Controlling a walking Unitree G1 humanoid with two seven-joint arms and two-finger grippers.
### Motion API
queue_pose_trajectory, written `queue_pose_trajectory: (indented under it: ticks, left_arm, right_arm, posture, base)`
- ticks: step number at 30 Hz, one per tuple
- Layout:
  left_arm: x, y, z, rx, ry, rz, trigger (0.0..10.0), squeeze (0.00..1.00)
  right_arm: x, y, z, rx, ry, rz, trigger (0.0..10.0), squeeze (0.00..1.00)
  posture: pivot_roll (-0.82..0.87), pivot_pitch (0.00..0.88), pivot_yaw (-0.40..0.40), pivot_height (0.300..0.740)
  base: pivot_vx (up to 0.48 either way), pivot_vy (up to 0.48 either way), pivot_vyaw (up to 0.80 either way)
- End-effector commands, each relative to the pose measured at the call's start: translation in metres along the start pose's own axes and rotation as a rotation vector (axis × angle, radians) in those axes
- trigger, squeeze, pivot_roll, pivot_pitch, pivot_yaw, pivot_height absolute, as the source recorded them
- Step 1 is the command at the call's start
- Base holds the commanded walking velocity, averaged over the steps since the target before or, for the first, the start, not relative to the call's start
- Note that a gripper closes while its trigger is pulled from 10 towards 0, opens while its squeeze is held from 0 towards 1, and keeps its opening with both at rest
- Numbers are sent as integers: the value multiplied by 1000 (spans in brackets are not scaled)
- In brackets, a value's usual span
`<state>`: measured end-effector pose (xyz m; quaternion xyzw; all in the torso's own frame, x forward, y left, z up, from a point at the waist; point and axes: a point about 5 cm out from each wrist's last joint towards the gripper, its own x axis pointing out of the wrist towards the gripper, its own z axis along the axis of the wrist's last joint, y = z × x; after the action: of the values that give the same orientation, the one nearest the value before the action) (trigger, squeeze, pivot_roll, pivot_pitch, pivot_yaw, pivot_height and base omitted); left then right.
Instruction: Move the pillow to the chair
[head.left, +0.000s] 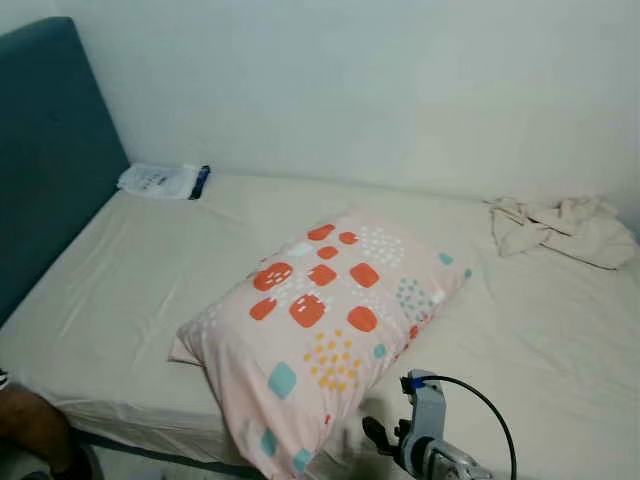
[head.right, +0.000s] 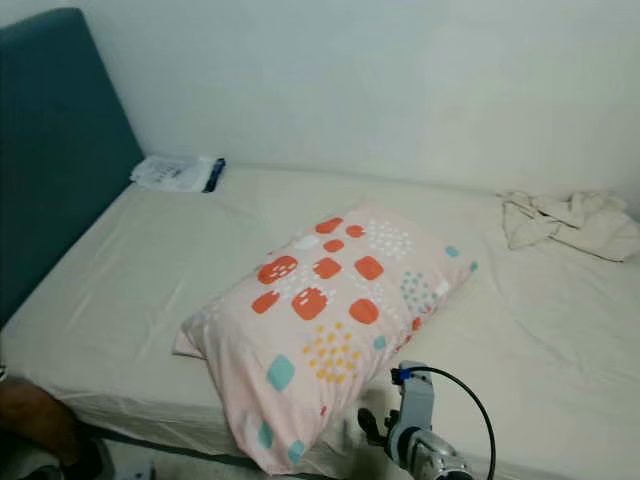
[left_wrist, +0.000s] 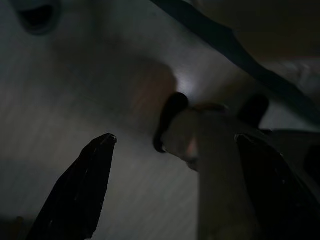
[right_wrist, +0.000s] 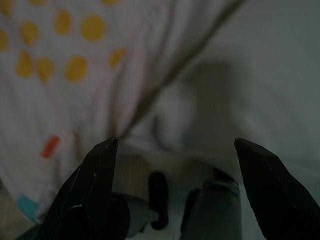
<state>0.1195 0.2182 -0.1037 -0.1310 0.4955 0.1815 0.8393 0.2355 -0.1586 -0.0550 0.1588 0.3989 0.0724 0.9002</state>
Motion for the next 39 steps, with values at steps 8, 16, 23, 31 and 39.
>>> queue_pose_trajectory:
  ticks: [8,16,23,31,39]
  left_arm:
    - [5,-7,46,-228,-149,-24,10000,0]
    - [7,-28,64,-158,-161,-71,10000,0]
    - [6,-20,41,-150,-104,-47,10000,0]
    - [5,-19,26,-127,-66,-45,10000,0]
    - [4,-25,14,-23,-33,-66,10000,0]
  right_arm:
    - [7,13,45,-92,-90,54,10000,0]
    - [6,10,54,-75,-115,17,10000,0]
    - [8,17,54,-33,-136,37,10000,0]
    - [8,18,58,3,-161,40,10000,0]
    - [9,20,54,-13,-145,44,10000,0]
  posture:
    - [51,54,-110,740]
    - [24,0,-96,740]
    - [7,0,-75,740]
    - [9,0,-60,740]
    - [18,0,-60,740]
  base:
    - [0,0,0]
    - [0,0,0]
    - [-296,0,0]
    - [-278,0,0]
    - [-31,0,0]
